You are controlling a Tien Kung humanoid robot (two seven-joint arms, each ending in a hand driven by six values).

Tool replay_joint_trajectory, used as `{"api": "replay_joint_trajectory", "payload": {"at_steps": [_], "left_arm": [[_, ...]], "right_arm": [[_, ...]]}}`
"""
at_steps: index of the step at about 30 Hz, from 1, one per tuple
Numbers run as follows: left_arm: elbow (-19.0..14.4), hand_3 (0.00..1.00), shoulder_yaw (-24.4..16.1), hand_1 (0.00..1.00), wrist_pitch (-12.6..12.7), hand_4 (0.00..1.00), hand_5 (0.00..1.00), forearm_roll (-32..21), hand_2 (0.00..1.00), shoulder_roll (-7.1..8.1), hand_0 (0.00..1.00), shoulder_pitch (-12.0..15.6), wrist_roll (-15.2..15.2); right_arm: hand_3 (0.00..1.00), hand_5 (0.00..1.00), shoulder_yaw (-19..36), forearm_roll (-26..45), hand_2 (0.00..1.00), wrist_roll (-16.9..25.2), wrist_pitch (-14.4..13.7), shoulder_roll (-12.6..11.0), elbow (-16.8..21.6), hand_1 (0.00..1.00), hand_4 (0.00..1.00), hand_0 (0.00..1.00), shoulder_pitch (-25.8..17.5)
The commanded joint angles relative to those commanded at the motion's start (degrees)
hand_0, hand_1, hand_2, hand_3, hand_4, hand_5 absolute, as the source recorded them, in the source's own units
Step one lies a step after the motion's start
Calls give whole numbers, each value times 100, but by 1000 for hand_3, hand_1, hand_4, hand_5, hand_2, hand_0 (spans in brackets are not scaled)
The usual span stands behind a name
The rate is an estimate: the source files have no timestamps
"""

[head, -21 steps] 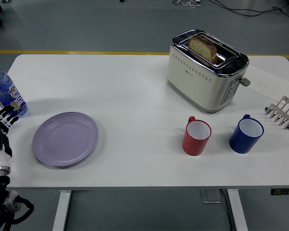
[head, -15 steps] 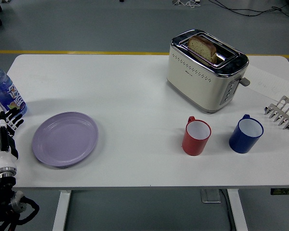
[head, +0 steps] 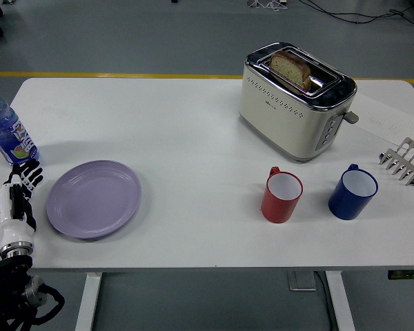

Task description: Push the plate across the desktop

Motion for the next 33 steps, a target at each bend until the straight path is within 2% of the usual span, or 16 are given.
{"api": "replay_joint_trajectory", "payload": {"at_steps": [6,17,28,33], "left_arm": [[22,679,204,776,111,519,998,-131,790,-58,752,-40,0],[-42,676,451,774,176,514,998,-260,789,-68,746,-115,0],[-46,676,1039,772,445,509,998,-709,792,-251,743,-334,0],[-73,676,1304,772,466,509,998,-779,792,-280,743,-385,0]], "right_arm": [[553,203,0,-9,616,5,2,-1,0,502,251,531,1],[553,203,-1,-1,615,7,0,-3,0,501,252,531,7],[554,202,5,6,614,16,0,-8,0,501,253,532,-40],[554,202,-8,23,614,17,-2,-14,0,501,253,532,-64]]}}
